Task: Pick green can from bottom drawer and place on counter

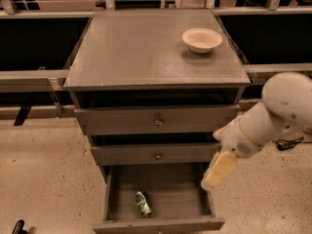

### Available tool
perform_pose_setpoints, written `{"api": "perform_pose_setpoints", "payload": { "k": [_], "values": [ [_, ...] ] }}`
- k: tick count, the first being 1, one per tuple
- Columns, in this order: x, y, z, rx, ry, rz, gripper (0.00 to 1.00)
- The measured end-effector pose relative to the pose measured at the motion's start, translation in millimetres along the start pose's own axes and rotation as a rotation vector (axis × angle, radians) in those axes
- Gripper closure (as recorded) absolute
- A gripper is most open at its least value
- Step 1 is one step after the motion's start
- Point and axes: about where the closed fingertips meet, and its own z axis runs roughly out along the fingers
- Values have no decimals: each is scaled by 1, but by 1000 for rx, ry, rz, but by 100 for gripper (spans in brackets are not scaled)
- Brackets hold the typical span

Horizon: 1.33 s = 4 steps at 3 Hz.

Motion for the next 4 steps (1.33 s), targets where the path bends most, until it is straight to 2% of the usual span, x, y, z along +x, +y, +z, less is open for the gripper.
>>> {"api": "perform_pose_setpoints", "payload": {
  "k": [1, 3, 4],
  "values": [
    [9, 4, 19, -24, 6, 13, 0],
    [9, 2, 21, -27, 15, 25, 0],
    [8, 2, 35, -11, -18, 27, 0]
  ]
}}
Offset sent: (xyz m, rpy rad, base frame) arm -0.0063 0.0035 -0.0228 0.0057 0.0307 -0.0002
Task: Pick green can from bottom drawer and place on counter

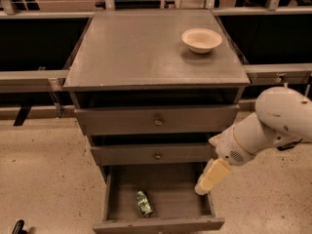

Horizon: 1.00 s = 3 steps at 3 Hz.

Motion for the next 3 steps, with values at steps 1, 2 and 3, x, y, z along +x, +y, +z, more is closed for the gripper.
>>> {"api": "perform_pose_setpoints", "payload": {
  "k": [1, 2, 3],
  "values": [
    [-8, 21, 81, -5, -141, -47, 0],
    [-10, 25, 86, -19, -119, -51, 0],
    [-3, 46, 111, -39, -121, -37, 0]
  ]
}}
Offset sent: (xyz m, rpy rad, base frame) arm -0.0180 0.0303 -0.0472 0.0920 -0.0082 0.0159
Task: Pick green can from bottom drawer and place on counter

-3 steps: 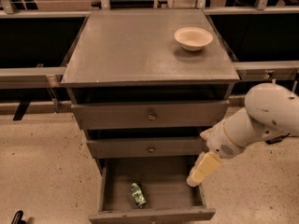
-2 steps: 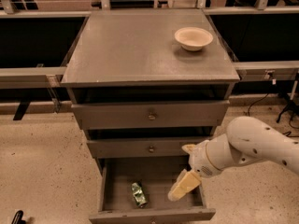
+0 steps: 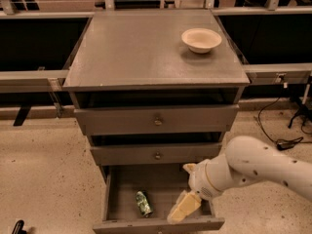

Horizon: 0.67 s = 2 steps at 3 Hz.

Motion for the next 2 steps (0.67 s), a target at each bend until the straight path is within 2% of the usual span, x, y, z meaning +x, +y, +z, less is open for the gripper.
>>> {"api": "perform_pose_setpoints", "payload": {
  "k": [1, 2],
  "values": [
    [26, 14, 65, 38, -2, 8, 0],
    [35, -12, 95, 96, -234, 65, 0]
  ]
}}
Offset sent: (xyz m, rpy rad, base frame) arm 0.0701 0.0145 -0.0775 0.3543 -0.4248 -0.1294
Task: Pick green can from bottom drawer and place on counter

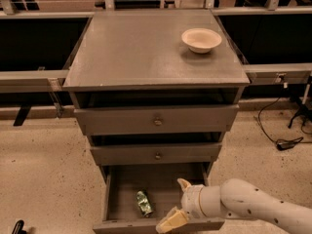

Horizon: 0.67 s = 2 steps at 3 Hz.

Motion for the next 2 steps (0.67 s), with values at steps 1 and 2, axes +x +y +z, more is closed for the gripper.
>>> {"api": "perform_pose_setpoints", "payload": {
  "k": [1, 2],
  "values": [
    [-6, -7, 22, -1, 34, -26, 0],
    [-2, -21, 63, 43, 16, -58, 0]
  ]
}}
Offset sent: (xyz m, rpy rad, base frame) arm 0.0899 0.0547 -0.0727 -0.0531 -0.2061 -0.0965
